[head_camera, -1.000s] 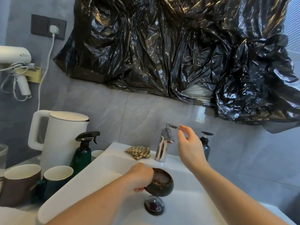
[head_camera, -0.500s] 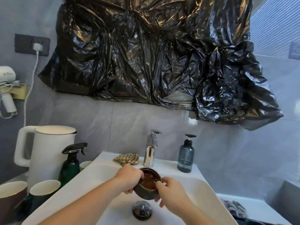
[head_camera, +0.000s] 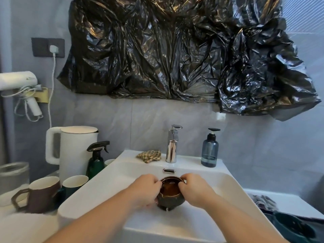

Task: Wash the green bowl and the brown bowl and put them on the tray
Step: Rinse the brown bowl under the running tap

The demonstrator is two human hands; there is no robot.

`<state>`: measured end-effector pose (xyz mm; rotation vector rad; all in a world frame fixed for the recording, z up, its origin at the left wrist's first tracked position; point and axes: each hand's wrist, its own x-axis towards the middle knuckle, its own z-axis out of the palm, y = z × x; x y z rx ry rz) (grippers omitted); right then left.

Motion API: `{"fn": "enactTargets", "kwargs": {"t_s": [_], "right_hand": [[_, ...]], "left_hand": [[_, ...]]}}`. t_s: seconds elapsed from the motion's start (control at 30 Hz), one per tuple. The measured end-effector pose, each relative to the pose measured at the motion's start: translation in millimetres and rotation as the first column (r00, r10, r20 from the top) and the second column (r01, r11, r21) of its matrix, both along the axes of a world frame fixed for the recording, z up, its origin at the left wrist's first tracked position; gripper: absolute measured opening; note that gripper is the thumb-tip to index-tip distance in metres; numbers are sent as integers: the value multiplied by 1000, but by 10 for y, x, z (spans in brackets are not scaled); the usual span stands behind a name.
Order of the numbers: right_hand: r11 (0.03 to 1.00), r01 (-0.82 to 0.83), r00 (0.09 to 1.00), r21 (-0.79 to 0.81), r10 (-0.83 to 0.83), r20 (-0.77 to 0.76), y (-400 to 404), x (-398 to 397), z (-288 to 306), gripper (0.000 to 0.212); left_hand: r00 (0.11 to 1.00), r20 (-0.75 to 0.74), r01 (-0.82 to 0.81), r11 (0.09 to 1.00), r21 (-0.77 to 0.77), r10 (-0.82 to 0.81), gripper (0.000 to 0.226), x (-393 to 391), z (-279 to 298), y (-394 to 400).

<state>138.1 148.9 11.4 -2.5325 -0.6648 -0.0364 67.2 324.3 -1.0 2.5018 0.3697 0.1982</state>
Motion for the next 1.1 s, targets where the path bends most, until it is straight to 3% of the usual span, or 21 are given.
{"fn": "enactTargets", "kwargs": {"t_s": [0.3,1.1], "right_hand": [[996,-1,994,86,-9,111,6,-55,47,30],[960,-81,972,267,18,233,31,44,-19,31]], "left_hand": [[988,152,-9,982,191,-21,37,81,-75,61],[903,429,-22,997,70,-10,26,141,-38,56]]}}
